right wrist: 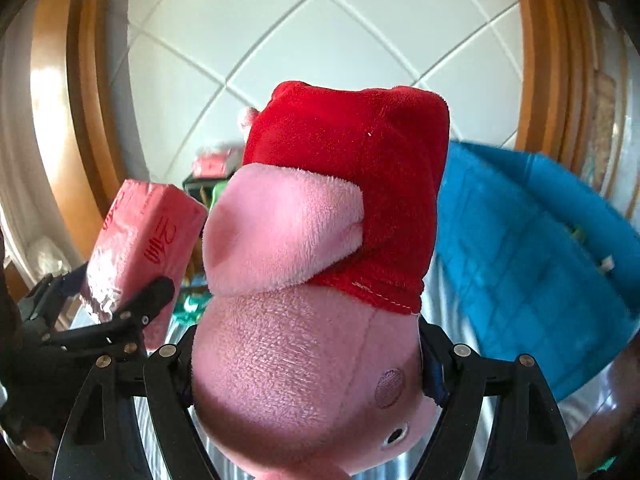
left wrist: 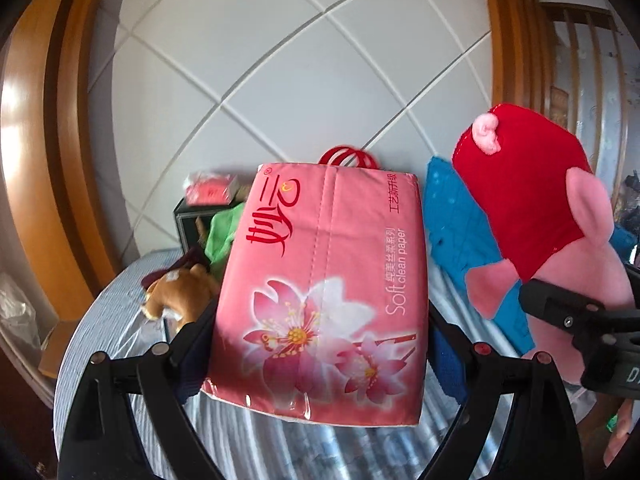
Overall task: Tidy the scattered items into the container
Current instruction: 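Lift and carry the tissue pack and Peppa Pig plush with both tools toward the blue box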
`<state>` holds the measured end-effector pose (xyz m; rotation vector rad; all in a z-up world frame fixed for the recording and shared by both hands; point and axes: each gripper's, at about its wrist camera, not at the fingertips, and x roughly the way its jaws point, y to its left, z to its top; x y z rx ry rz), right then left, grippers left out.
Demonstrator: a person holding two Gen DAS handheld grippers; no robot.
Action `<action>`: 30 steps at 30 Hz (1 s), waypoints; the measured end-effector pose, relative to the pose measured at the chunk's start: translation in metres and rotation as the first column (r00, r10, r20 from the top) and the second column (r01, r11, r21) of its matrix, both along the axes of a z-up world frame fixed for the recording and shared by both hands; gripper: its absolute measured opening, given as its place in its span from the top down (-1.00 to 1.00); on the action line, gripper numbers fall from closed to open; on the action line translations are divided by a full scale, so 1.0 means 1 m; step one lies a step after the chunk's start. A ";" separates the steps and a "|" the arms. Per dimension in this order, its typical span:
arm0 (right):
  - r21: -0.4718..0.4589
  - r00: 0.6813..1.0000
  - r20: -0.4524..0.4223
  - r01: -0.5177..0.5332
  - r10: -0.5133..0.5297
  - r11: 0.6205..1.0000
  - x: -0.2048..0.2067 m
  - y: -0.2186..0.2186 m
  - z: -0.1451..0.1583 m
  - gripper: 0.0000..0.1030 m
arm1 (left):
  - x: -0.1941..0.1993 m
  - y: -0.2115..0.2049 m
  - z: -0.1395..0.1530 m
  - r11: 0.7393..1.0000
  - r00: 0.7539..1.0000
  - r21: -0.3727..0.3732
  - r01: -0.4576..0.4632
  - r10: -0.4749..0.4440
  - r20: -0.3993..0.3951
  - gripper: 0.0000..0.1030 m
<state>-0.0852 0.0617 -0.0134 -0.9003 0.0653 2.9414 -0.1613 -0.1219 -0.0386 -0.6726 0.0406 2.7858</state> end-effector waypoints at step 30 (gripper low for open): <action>0.025 0.963 -0.176 0.212 -0.205 0.977 0.065 0.386 0.079 -0.57 | 0.045 0.360 0.074 0.989 0.981 0.018 0.150 -0.146 -0.126 -0.76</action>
